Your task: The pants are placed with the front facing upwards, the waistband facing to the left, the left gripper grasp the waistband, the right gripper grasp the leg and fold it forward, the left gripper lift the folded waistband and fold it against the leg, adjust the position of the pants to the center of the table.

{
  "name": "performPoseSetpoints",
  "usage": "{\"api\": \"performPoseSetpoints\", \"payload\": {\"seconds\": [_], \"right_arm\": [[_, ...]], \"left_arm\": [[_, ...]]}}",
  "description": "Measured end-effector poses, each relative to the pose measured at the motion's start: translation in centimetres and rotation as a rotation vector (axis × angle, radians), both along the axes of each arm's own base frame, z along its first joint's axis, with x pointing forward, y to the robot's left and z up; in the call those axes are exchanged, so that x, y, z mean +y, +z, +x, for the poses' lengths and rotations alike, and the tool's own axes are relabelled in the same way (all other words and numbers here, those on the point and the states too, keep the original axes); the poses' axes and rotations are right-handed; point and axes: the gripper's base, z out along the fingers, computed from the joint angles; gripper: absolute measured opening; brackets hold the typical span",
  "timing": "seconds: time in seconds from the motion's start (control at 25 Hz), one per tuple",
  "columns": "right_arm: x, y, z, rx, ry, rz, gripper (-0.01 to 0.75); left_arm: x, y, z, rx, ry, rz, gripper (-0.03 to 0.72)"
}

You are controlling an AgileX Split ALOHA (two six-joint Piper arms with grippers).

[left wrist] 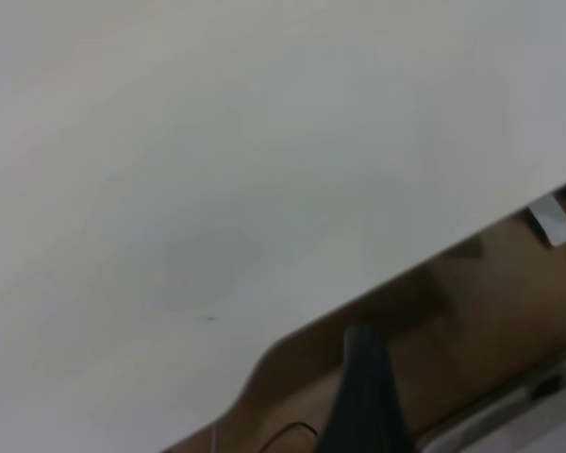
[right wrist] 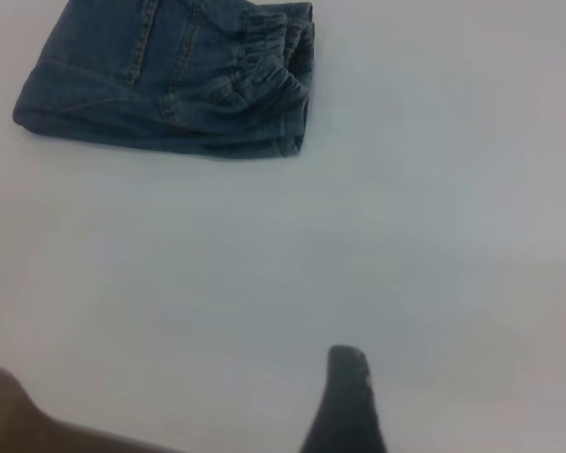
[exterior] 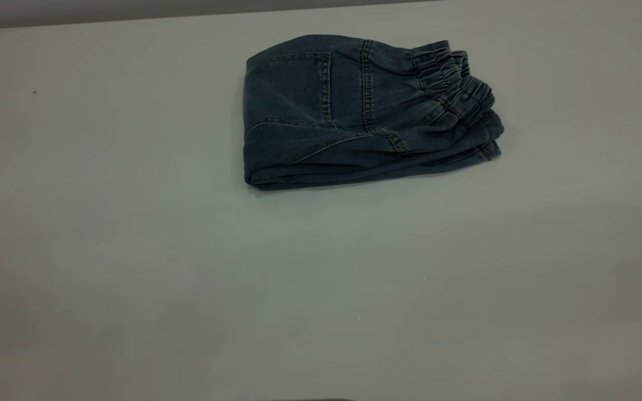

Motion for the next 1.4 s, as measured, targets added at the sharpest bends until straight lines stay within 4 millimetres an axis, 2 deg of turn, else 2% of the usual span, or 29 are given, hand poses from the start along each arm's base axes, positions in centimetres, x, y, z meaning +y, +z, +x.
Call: {"api": "performPoseSetpoints", "payload": {"seconds": [0.16, 0.92, 1.0, 1.2, 1.4], "right_arm": [[0.0, 0.0, -0.1, -0.004, 0.000, 0.001, 0.497], [0.1, 0.0, -0.1, -0.008, 0.004, 0.008, 0.497], [0.1, 0.0, -0.1, -0.008, 0.004, 0.008, 0.497], [0.1, 0.0, -0.1, -0.009, 0.004, 0.008, 0.497], [0.1, 0.0, -0.1, -0.009, 0.005, 0.009, 0.497]], "left_arm": [[-0.5, -0.8, 0.1, 0.010, -0.048, -0.007, 0.515], [-0.8, -0.7, 0.0, -0.005, -0.096, -0.006, 0.515], [-0.7, -0.7, -0.1, -0.013, -0.059, -0.012, 0.515], [0.0, -0.6, -0.6, -0.065, 0.197, -0.029, 0.515], [0.3, -0.6, -2.3, -0.184, 0.403, -0.053, 0.515]]}}
